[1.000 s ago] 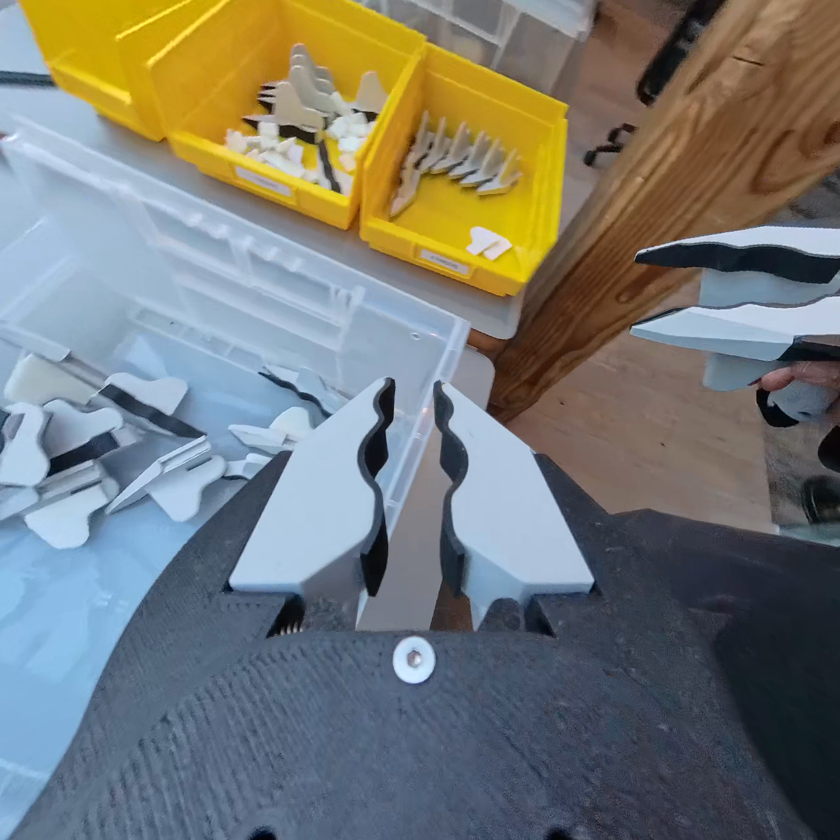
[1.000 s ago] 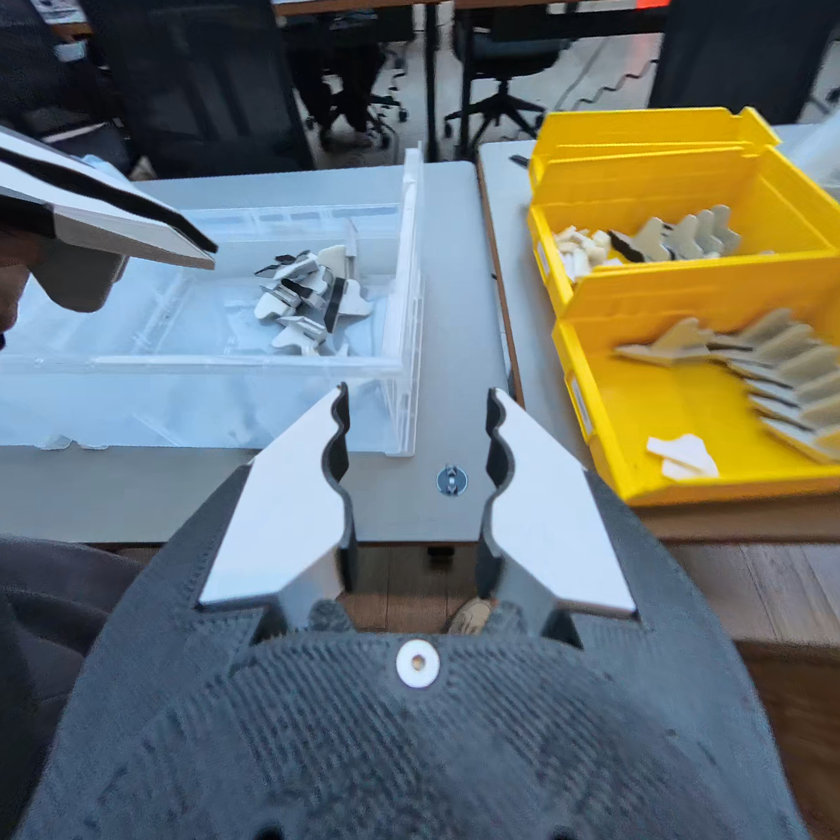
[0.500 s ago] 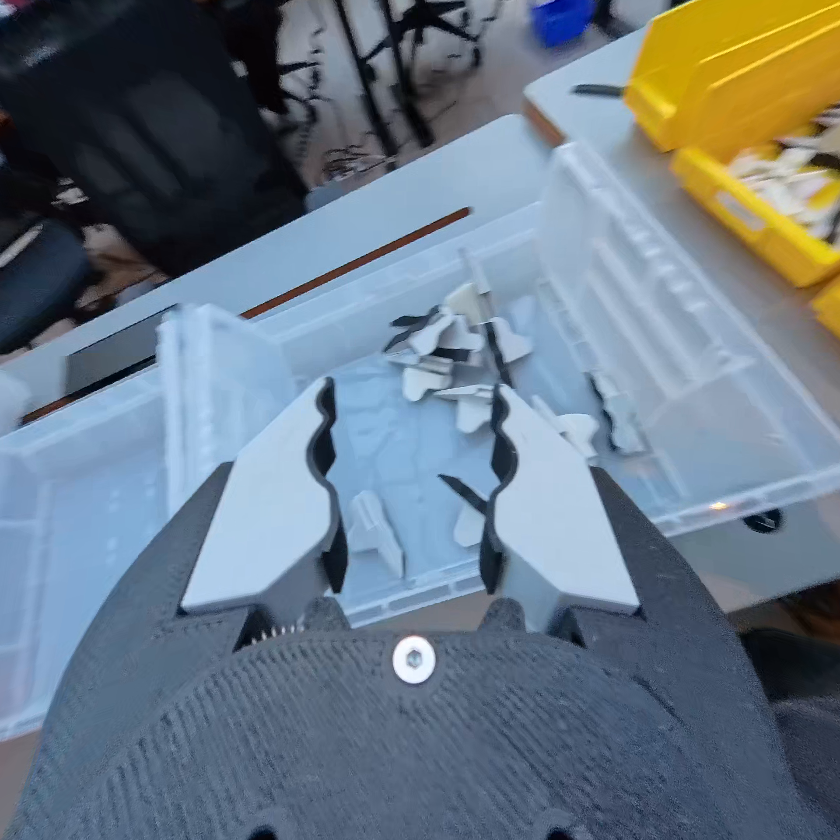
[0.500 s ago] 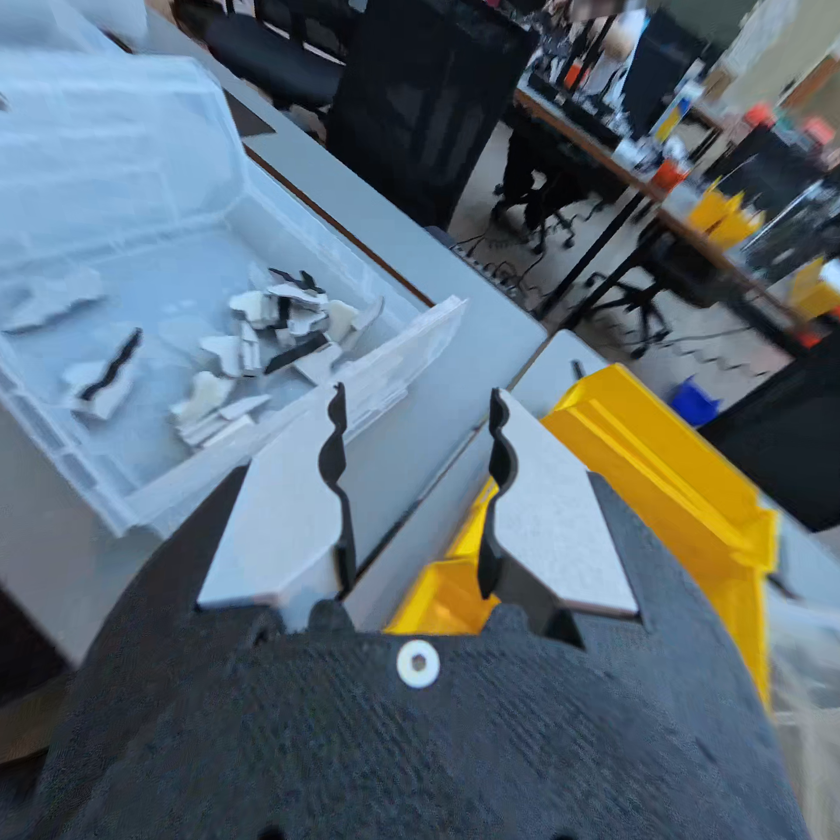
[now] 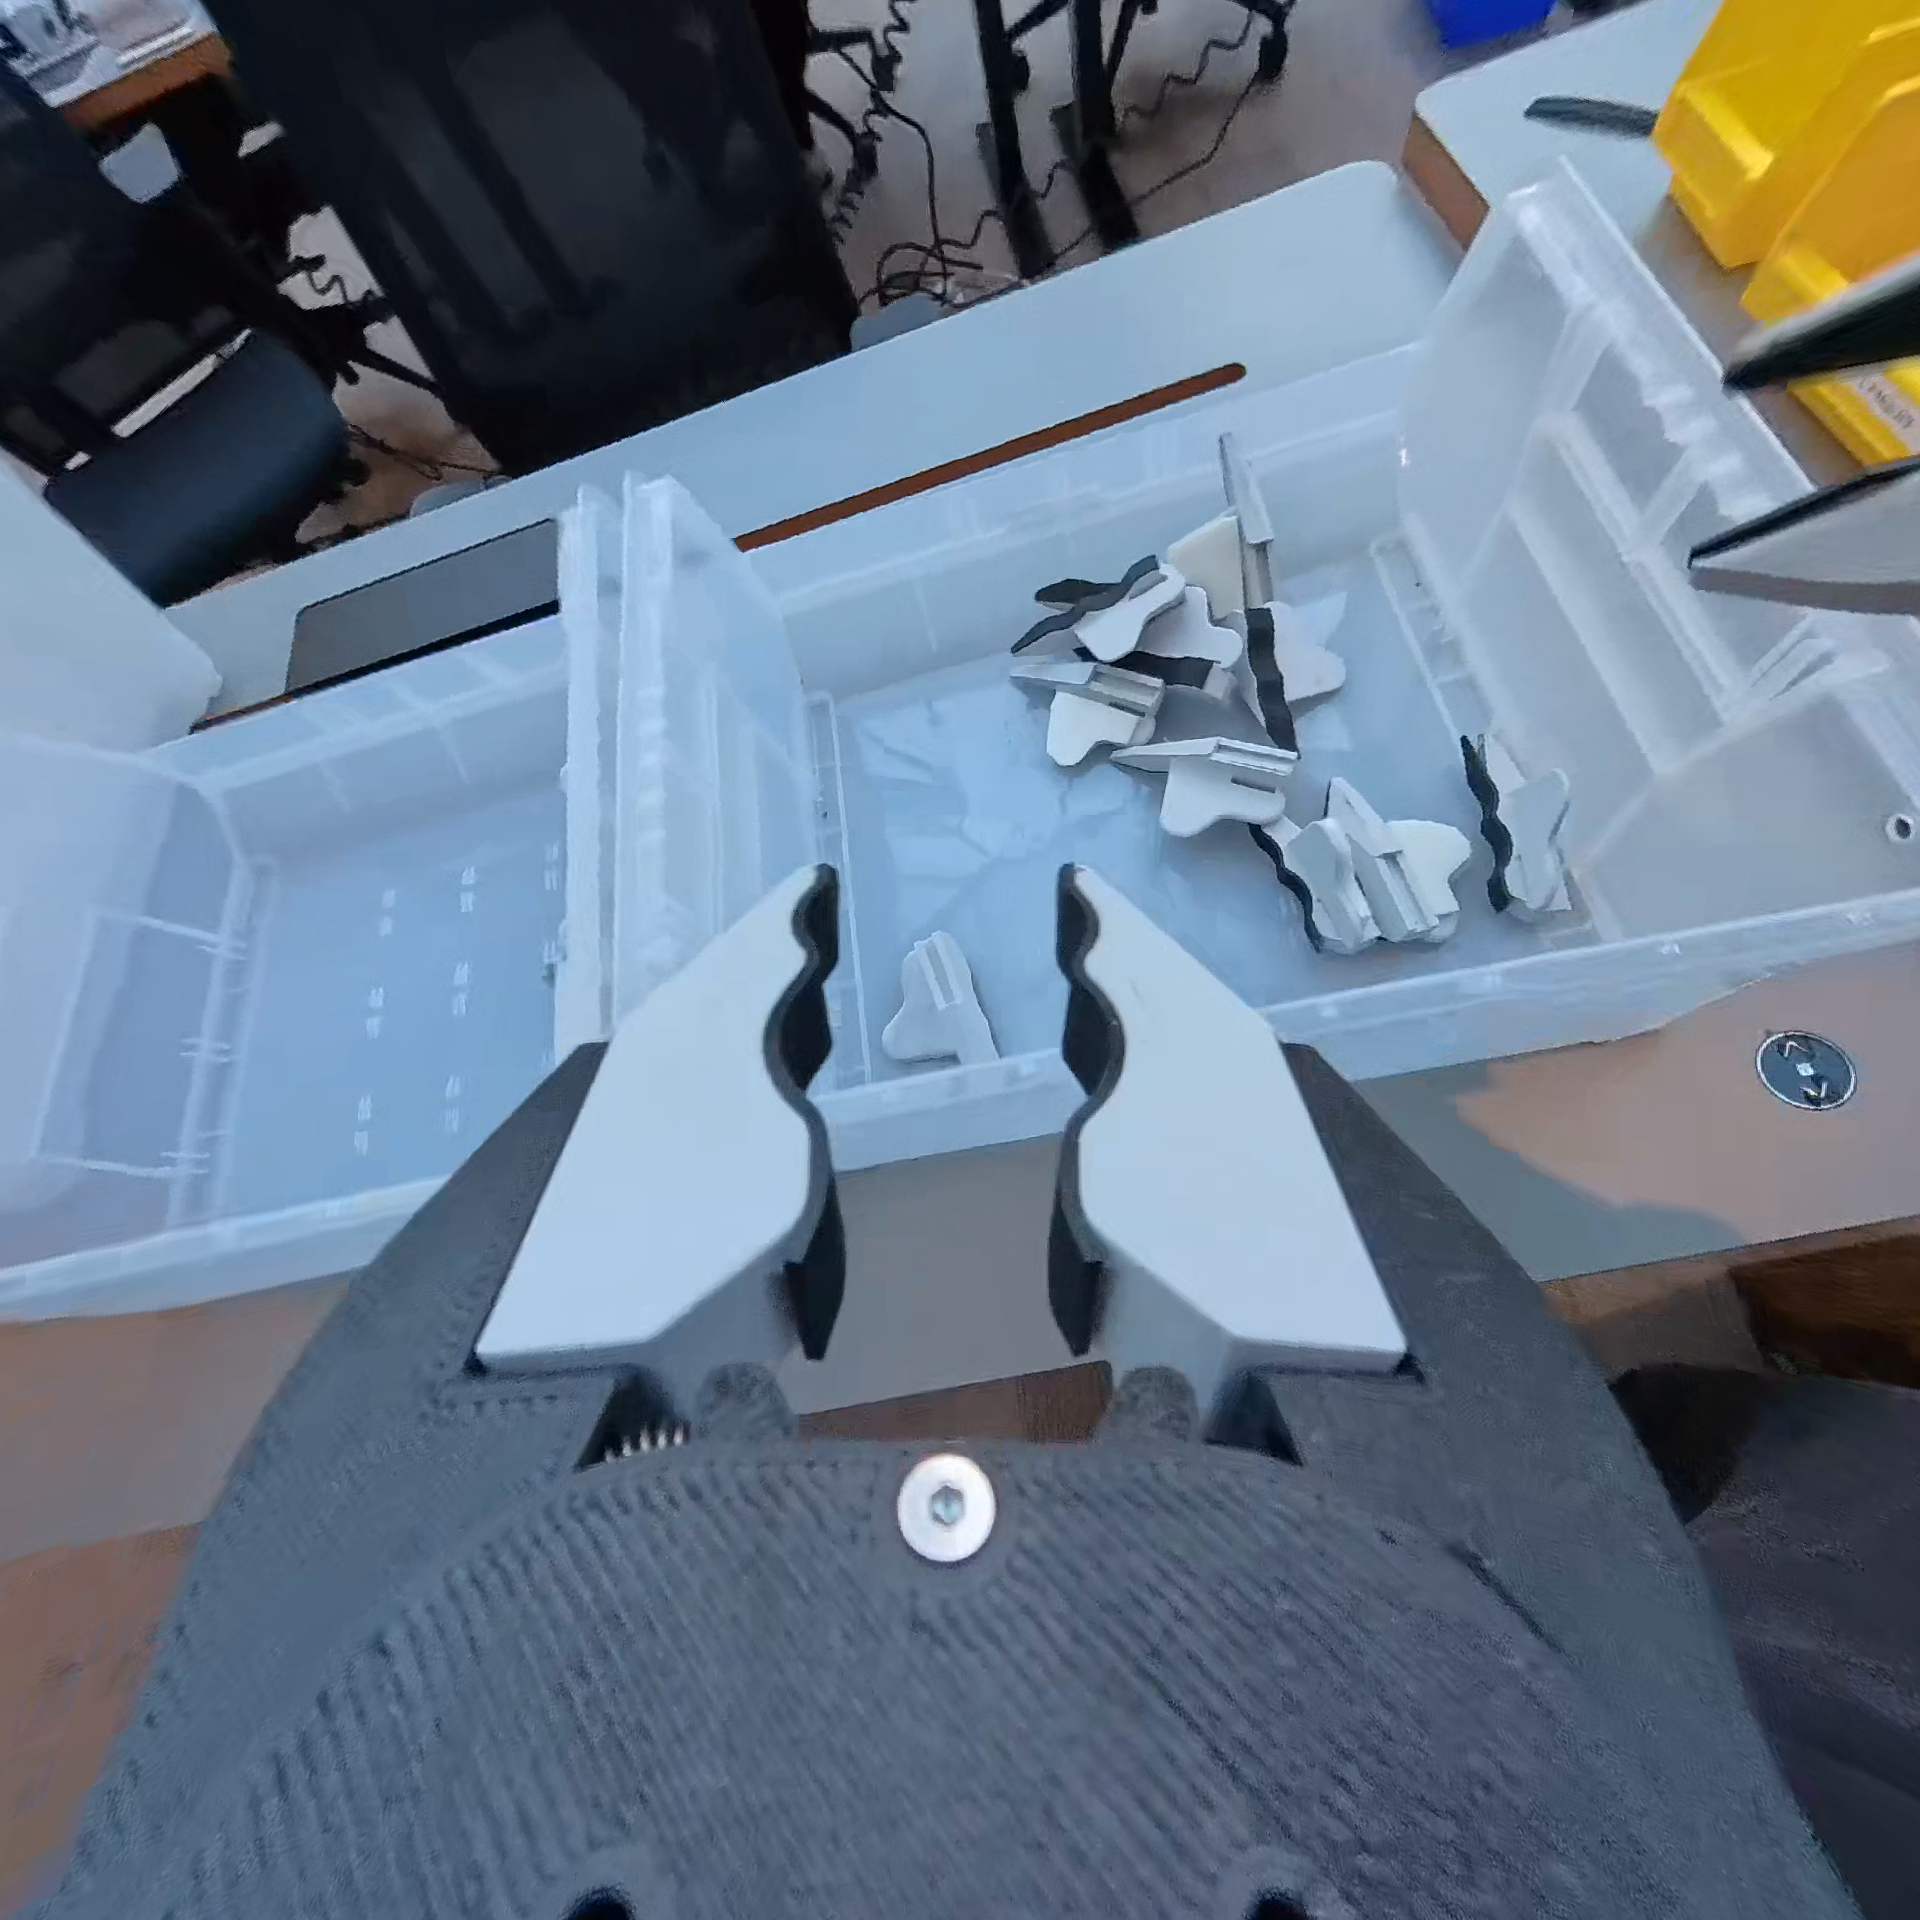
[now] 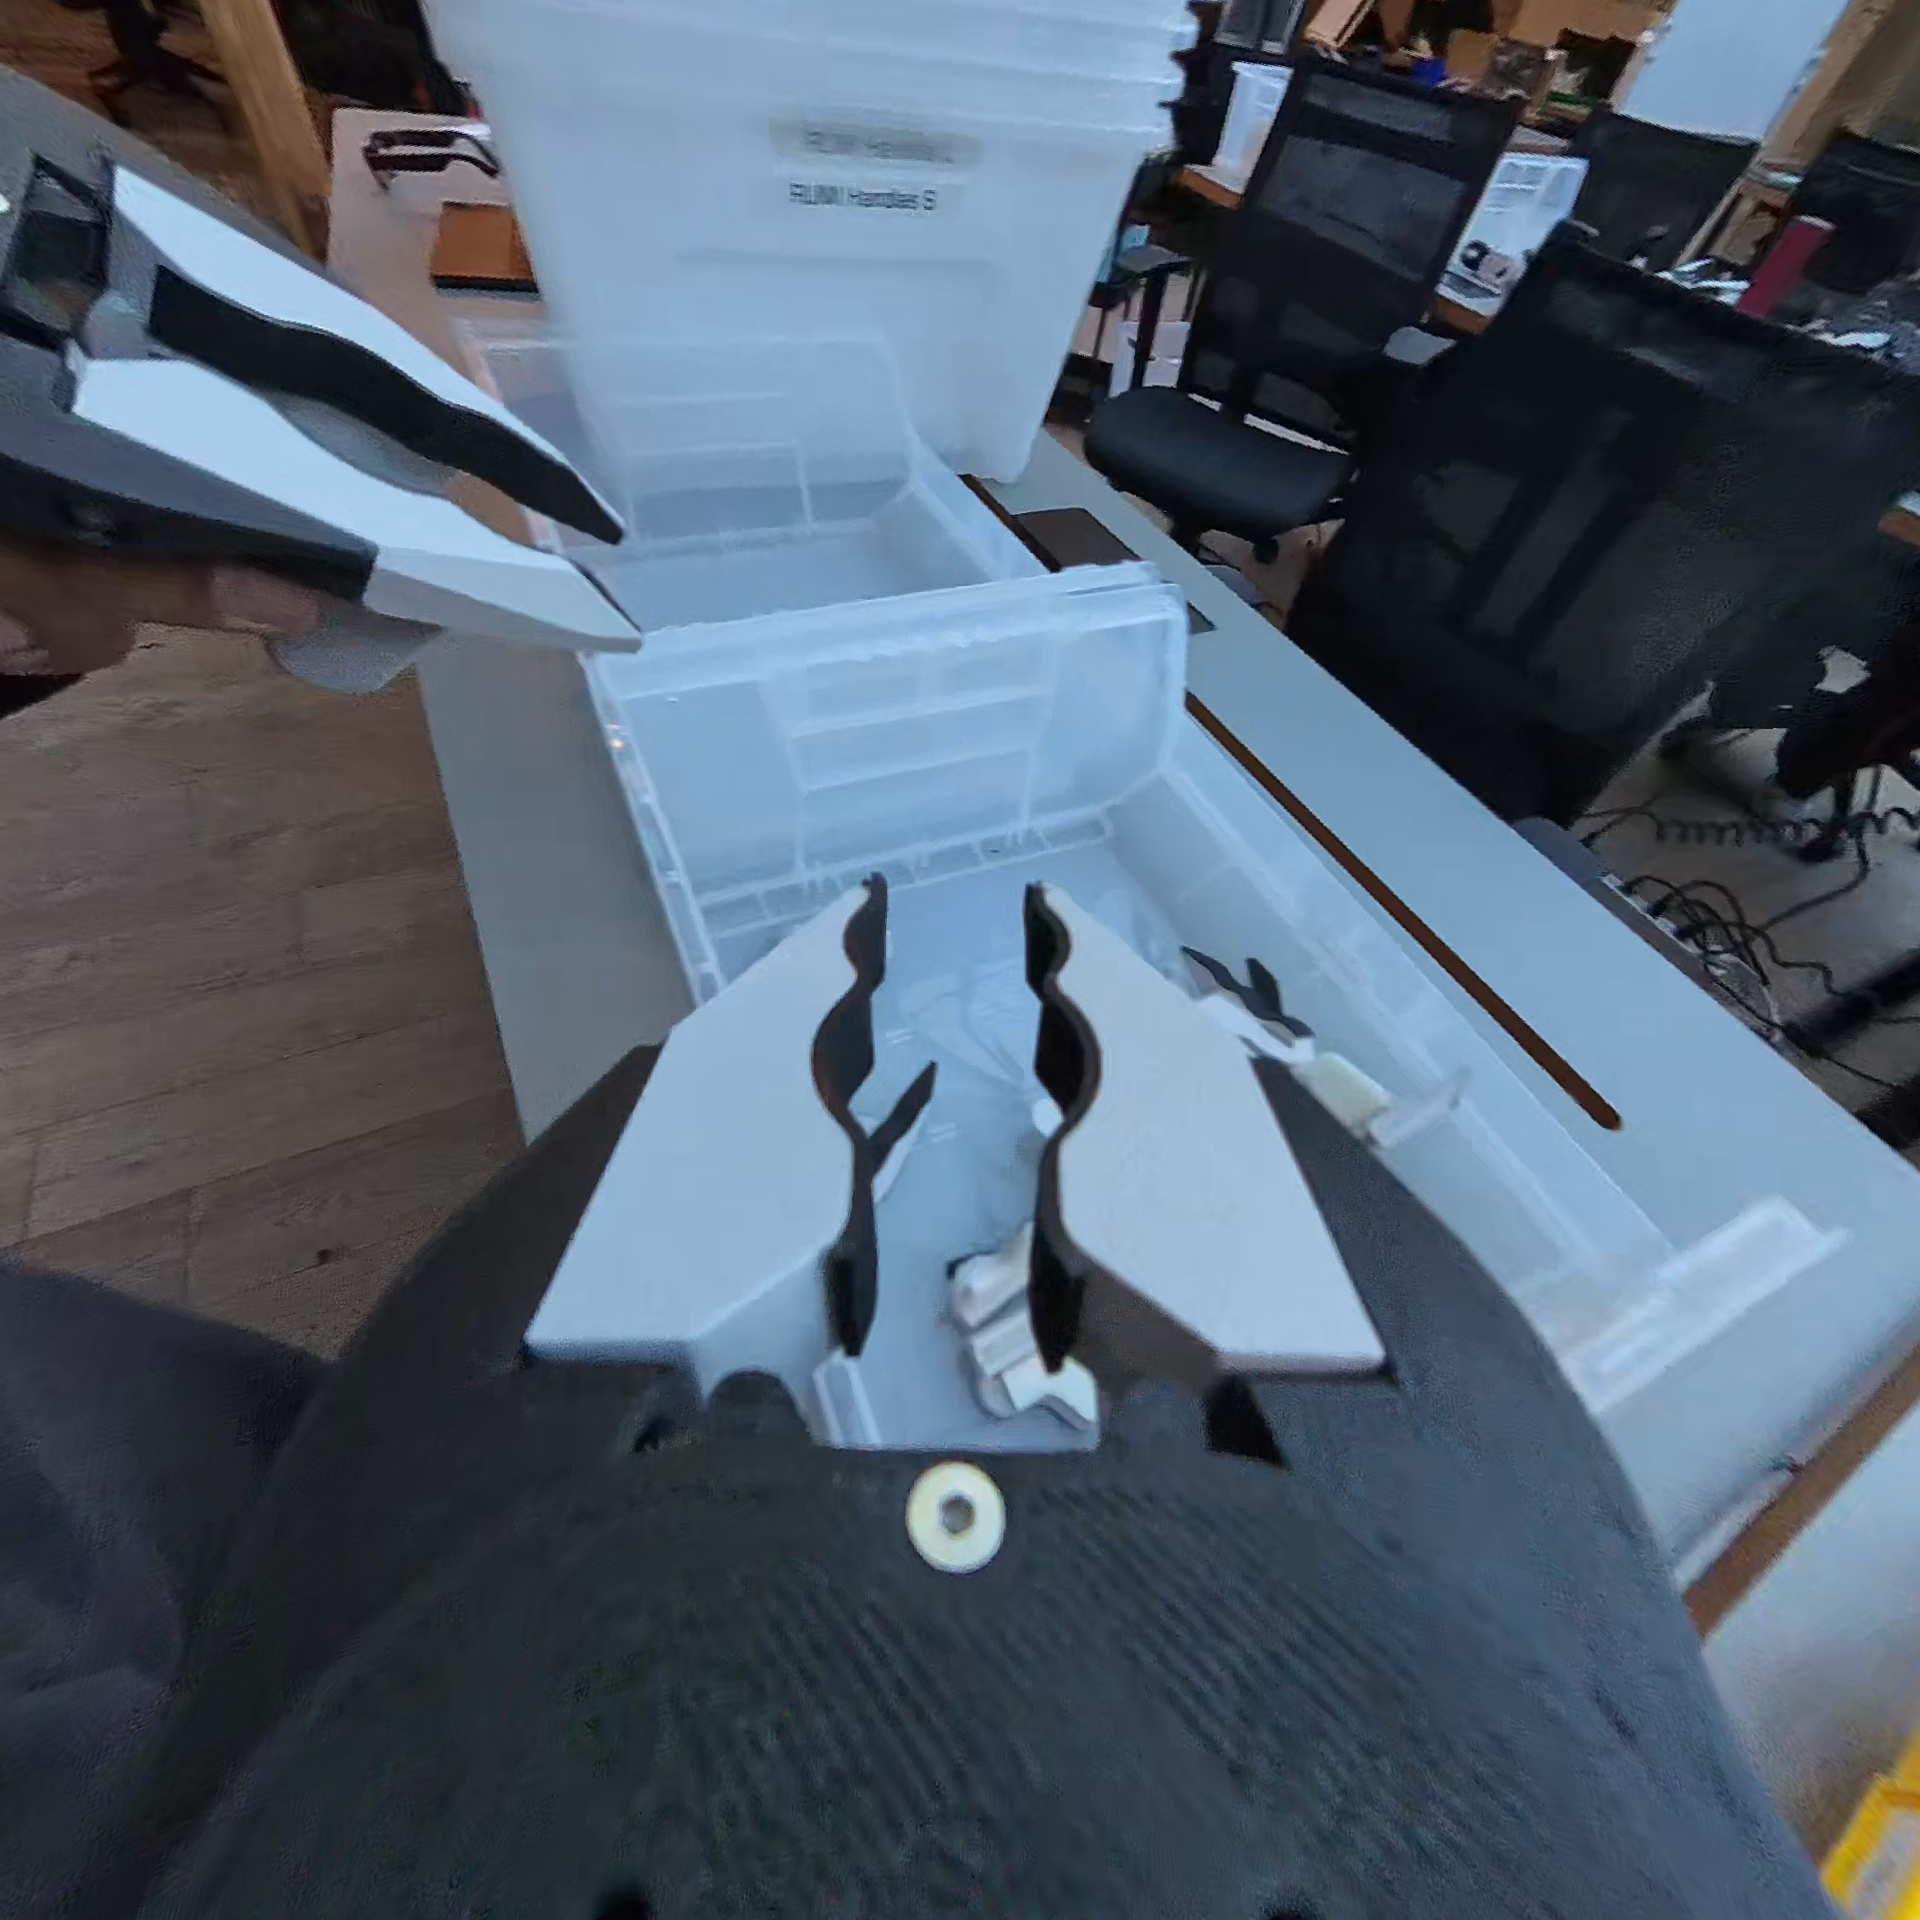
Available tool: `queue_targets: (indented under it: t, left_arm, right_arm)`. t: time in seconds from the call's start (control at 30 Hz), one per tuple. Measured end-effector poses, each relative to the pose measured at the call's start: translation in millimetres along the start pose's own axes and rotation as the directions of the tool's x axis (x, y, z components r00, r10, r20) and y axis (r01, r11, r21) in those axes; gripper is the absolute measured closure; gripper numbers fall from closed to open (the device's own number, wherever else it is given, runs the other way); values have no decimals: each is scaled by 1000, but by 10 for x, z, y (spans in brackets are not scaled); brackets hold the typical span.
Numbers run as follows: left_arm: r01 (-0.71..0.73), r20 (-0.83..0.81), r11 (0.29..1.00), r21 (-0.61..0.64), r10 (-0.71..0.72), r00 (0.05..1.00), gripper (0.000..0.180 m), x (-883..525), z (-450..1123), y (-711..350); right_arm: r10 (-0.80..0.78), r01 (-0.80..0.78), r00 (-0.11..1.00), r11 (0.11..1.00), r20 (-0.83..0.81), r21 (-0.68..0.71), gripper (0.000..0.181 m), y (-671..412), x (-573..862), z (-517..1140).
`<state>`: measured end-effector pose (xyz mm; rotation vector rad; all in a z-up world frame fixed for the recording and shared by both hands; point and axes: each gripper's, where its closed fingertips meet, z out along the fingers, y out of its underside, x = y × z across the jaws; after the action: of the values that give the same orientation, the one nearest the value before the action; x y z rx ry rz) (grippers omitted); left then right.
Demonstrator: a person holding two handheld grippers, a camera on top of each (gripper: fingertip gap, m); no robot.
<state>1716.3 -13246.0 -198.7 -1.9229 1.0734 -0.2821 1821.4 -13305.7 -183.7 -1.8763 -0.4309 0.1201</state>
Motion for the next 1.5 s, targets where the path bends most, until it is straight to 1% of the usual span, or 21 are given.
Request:
queue_targets:
  t: [0.03,0.1,0.13,0.17,0.2,0.23,0.3,0.37,0.5,0.57,0.63,0.7,0.8,0.9,1.0,1.07,1.13,1.17,1.27,1.33,1.5]
  left_arm:
    - [40,7,999,8,-40,999,148,-125,-83,97]
    - [118,13,993,14,-118,993,154,-377,-228,341]
    - [147,18,989,19,-147,989,156,-545,-321,486]
    - [170,30,985,27,-171,985,155,-733,-418,631]
    - [188,39,981,44,-189,981,152,-927,-520,766]
    - [204,48,977,65,-207,977,145,-1131,-619,897]
    - [230,78,970,84,-236,969,128,-1571,-818,1185]
    - [271,104,959,79,-278,955,111,-1997,-1048,1460]
    - [395,200,910,124,-413,889,95,-2875,-1656,1959]
    - [460,248,871,174,-490,835,93,-3240,-2003,2244]
    - [502,336,842,199,-540,772,91,-3588,-2332,2640]
    - [562,429,798,216,-595,680,90,-3867,-2666,3093]
    - [657,494,701,277,-691,528,93,-4162,-3082,3682]
    - [719,544,627,301,-732,411,94,-4476,-3324,4245]
    - [752,572,579,316,-748,336,96,-4967,-3433,4686]
    - [759,583,575,306,-743,328,99,-5401,-3483,4861]
    - [755,602,596,273,-718,350,118,-5950,-3612,4946]
    - [753,593,596,279,-723,353,124,-6248,-3701,4909]
    - [706,552,612,357,-748,370,131,-7159,-3947,4760]
    - [695,572,620,365,-738,358,133,-7654,-4053,4872]
    - [708,561,556,435,-783,271,133,-8601,-4177,5388]
  right_arm:
    - [-5,5,1000,1000,17,-1,152,-46,-159,81]
    - [-2,2,999,1000,46,-4,142,-137,-477,282]
    - [1,0,999,1000,55,-2,128,-201,-640,408]
    - [4,-4,999,1000,52,4,106,-283,-798,550]
    - [2,-2,999,1000,44,9,88,-375,-959,703]
    - [-6,5,999,1000,32,14,77,-481,-1130,862]
    - [-20,20,1000,1000,16,22,70,-732,-1499,1206]
    - [-18,16,999,998,35,58,71,-1035,-1933,1543]
    - [-104,79,962,991,253,106,74,-1590,-3063,2282]
    - [-185,142,925,979,332,148,78,-1844,-3580,2630]
    - [-218,150,880,970,421,190,86,-2061,-4095,2952]
    - [-204,119,827,974,524,192,90,-2252,-4613,3262]
    - [-172,62,759,979,628,193,96,-2542,-5245,3724]
    - [-103,6,691,991,715,137,98,-2650,-5809,4277]
    - [-40,-9,638,998,769,60,97,-2620,-6338,4910]
    - [-37,-3,627,999,778,51,98,-2675,-6640,5371]
    - [-42,16,623,999,781,41,98,-2862,-6905,5857]
    - [-41,16,613,999,789,39,98,-3039,-7028,6079]
    - [-57,-44,601,994,797,104,101,-3712,-7352,6735]
    - [-73,-47,587,991,806,124,100,-4085,-7603,7132]
    - [-81,-75,537,987,839,144,101,-4668,-8330,7815]
